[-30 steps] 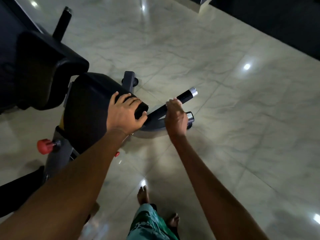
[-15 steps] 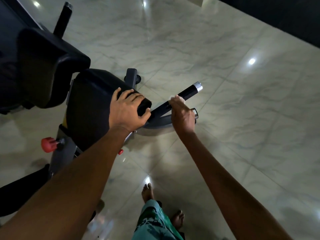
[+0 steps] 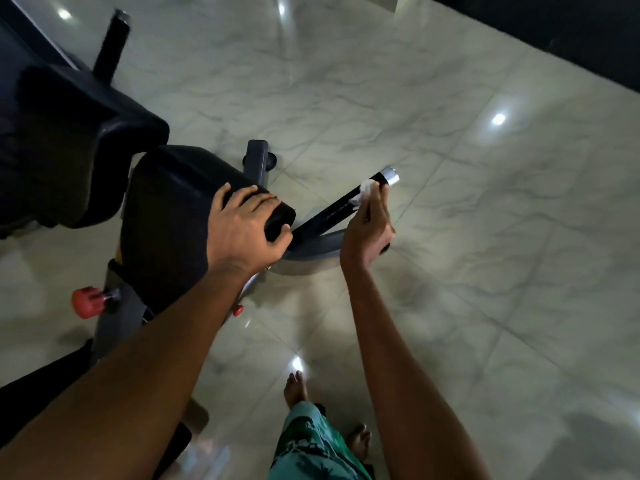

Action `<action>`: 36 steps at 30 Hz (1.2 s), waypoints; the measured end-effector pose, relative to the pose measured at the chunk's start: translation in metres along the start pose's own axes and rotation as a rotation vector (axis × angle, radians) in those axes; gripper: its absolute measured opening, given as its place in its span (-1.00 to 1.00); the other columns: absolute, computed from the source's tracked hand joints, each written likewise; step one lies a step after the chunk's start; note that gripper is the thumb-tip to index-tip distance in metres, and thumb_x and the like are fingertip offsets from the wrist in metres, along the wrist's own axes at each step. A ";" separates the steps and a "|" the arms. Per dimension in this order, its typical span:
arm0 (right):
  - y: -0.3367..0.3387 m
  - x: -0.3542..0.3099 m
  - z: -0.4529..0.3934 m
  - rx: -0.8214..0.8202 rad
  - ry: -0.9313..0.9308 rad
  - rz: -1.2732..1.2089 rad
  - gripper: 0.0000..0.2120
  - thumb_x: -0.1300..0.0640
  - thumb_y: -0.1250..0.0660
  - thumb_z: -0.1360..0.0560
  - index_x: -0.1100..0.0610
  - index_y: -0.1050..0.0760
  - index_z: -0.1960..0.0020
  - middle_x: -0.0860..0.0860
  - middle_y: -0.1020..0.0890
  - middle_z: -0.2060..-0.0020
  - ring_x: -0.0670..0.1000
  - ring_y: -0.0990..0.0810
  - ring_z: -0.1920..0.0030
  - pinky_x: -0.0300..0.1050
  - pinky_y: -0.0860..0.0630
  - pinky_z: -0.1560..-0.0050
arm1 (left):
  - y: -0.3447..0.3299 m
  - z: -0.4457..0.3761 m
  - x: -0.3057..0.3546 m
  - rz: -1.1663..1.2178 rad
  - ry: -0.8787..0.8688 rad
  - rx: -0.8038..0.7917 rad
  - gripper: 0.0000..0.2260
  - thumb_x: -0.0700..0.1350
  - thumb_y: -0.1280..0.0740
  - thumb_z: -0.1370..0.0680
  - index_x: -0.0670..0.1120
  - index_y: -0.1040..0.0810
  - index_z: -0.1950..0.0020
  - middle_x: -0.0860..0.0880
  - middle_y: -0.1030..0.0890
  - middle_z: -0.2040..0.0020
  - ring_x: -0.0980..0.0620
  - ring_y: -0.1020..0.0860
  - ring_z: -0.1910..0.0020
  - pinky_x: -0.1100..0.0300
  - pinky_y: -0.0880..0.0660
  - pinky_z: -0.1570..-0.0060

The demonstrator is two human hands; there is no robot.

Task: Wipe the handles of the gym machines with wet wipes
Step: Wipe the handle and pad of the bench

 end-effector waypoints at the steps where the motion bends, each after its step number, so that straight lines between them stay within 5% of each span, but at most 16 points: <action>1: -0.003 -0.001 -0.005 0.053 -0.093 -0.022 -0.73 0.29 -0.25 -0.49 0.21 -0.58 -0.16 0.16 -0.54 -0.22 0.13 -0.59 -0.15 -0.27 -0.39 -0.11 | 0.000 0.000 0.000 0.003 0.000 -0.007 -0.52 0.13 -0.13 -0.44 -0.16 -0.63 -0.09 -0.09 -0.66 -0.07 -0.12 -0.55 -0.17 -0.12 -0.26 -0.33; 3: -0.008 -0.006 -0.003 0.123 -0.107 -0.050 -0.75 0.33 -0.27 -0.46 0.27 -0.60 -0.10 0.21 -0.56 -0.18 0.17 -0.60 -0.13 -0.19 -0.43 -0.13 | -0.001 0.000 0.000 0.008 0.002 -0.013 -0.52 0.13 -0.13 -0.44 -0.16 -0.63 -0.09 -0.09 -0.66 -0.08 -0.12 -0.55 -0.18 -0.12 -0.26 -0.33; 6: -0.007 -0.005 0.010 0.070 -0.032 0.001 -0.80 0.34 -0.33 -0.43 0.27 -0.63 -0.03 0.24 -0.57 -0.16 0.20 -0.61 -0.08 -0.41 -0.37 -0.11 | -0.001 0.000 0.000 0.006 0.004 -0.007 -0.54 0.11 -0.15 -0.43 -0.16 -0.63 -0.08 -0.10 -0.66 -0.07 -0.13 -0.55 -0.16 -0.13 -0.27 -0.33; 10: -0.001 0.011 -0.022 0.138 -0.050 0.010 -0.86 0.36 -0.36 -0.39 0.26 -0.66 0.11 0.27 -0.56 -0.02 0.20 -0.57 0.05 0.00 -0.55 0.05 | -0.001 0.000 0.000 0.002 0.010 -0.016 -0.53 0.11 -0.14 -0.43 -0.16 -0.63 -0.09 -0.09 -0.66 -0.07 -0.13 -0.55 -0.17 -0.13 -0.27 -0.33; 13: 0.002 0.008 -0.032 0.158 -0.132 -0.037 -0.89 0.38 -0.33 -0.41 0.31 -0.62 0.11 0.22 -0.58 0.15 -0.02 -0.50 0.25 -0.13 -0.53 0.21 | 0.000 -0.001 0.000 0.005 0.008 -0.018 -0.52 0.12 -0.13 -0.44 -0.16 -0.63 -0.10 -0.10 -0.66 -0.07 -0.13 -0.54 -0.18 -0.13 -0.26 -0.34; 18: 0.011 0.017 -0.023 -0.058 -0.035 -0.001 -0.92 0.34 -0.34 -0.43 0.27 -0.59 0.09 0.14 -0.60 0.14 -0.01 -0.55 0.18 -0.24 -0.47 0.18 | -0.001 0.000 0.000 0.006 0.006 -0.009 -0.52 0.12 -0.14 -0.44 -0.16 -0.63 -0.10 -0.11 -0.66 -0.07 -0.13 -0.55 -0.17 -0.12 -0.26 -0.33; 22: 0.008 0.017 -0.035 -0.028 -0.117 -0.024 -0.95 0.33 -0.31 -0.46 0.31 -0.54 0.13 0.19 -0.58 0.18 -0.27 -0.49 0.28 -0.40 -0.39 0.31 | -0.001 0.000 0.000 0.009 0.004 -0.016 -0.52 0.13 -0.13 -0.44 -0.16 -0.62 -0.11 -0.11 -0.66 -0.07 -0.13 -0.54 -0.18 -0.12 -0.24 -0.34; 24: 0.006 0.014 -0.014 -0.054 -0.073 -0.002 -0.94 0.28 -0.34 -0.47 0.28 -0.55 0.14 0.14 -0.59 0.22 -0.22 -0.47 0.30 -0.40 -0.41 0.29 | -0.001 0.000 0.000 0.012 -0.001 -0.002 -0.53 0.12 -0.14 -0.44 -0.17 -0.63 -0.09 -0.11 -0.66 -0.07 -0.13 -0.54 -0.17 -0.12 -0.25 -0.34; 27: 0.007 0.015 0.015 -0.195 -0.026 0.014 -0.93 0.26 -0.39 -0.44 0.26 -0.59 0.10 0.14 -0.59 0.16 -0.04 -0.54 0.25 -0.14 -0.52 0.23 | -0.001 0.000 0.000 0.011 -0.003 0.022 -0.54 0.11 -0.16 -0.44 -0.17 -0.63 -0.08 -0.11 -0.66 -0.05 -0.14 -0.55 -0.16 -0.13 -0.26 -0.33; 31: 0.010 0.012 -0.011 -0.079 -0.043 -0.009 -0.93 0.32 -0.37 -0.42 0.28 -0.61 0.12 0.18 -0.58 0.16 -0.13 -0.48 0.31 -0.36 -0.44 0.28 | -0.002 0.001 0.000 0.010 -0.002 0.032 -0.55 0.12 -0.17 -0.43 -0.15 -0.64 -0.07 -0.10 -0.67 -0.04 -0.12 -0.56 -0.15 -0.11 -0.26 -0.33; 33: 0.006 0.008 -0.013 -0.049 -0.052 -0.004 -0.91 0.32 -0.33 -0.42 0.26 -0.61 0.12 0.15 -0.56 0.18 -0.04 -0.49 0.27 -0.30 -0.44 0.26 | -0.002 0.001 -0.001 0.010 -0.003 0.030 -0.55 0.12 -0.17 -0.43 -0.15 -0.64 -0.06 -0.09 -0.67 -0.04 -0.12 -0.56 -0.15 -0.10 -0.26 -0.33; 36: -0.002 0.000 0.027 -0.236 0.150 0.096 -0.89 0.30 -0.33 -0.39 0.25 -0.63 0.14 0.17 -0.53 0.20 0.01 -0.49 0.22 -0.28 -0.38 0.26 | -0.003 0.001 -0.001 0.000 0.003 0.010 -0.54 0.13 -0.16 -0.43 -0.15 -0.63 -0.08 -0.09 -0.66 -0.06 -0.12 -0.54 -0.17 -0.11 -0.25 -0.34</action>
Point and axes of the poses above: each hand's wrist, its own z-axis away from the middle knuckle, its own y-axis out of the back of the hand, x = y × z, the point moved 2 cm from there along -z, towards the middle knuckle
